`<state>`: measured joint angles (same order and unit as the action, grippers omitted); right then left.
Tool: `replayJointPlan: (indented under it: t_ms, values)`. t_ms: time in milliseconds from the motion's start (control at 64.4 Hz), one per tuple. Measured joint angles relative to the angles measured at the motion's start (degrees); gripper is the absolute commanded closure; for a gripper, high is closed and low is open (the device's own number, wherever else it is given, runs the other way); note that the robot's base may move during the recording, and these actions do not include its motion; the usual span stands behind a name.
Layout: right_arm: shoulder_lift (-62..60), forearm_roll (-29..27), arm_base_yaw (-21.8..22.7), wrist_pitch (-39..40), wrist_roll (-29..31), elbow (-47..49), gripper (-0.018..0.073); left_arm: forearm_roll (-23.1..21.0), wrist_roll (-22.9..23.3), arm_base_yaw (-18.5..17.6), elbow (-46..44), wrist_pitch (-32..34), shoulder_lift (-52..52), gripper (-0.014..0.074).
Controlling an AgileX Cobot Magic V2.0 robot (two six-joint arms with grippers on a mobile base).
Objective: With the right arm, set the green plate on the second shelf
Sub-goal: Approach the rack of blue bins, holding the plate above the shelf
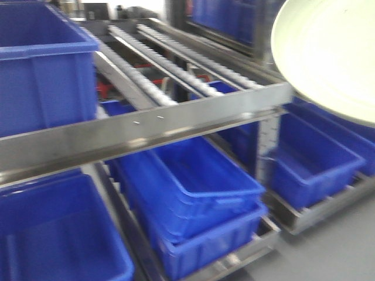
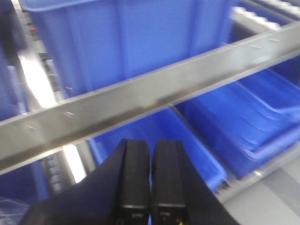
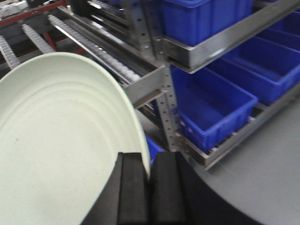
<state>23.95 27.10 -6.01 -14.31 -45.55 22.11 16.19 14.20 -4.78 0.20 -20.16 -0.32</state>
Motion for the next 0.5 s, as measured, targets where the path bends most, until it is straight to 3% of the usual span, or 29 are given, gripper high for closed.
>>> replayJointPlan:
  t_ms: [497]
  values:
    - [0.00,0.00,0.00,0.00,0.00,0.00,0.0503,0.00,0.00,0.00,0.00,0.00,0.00,0.0472]
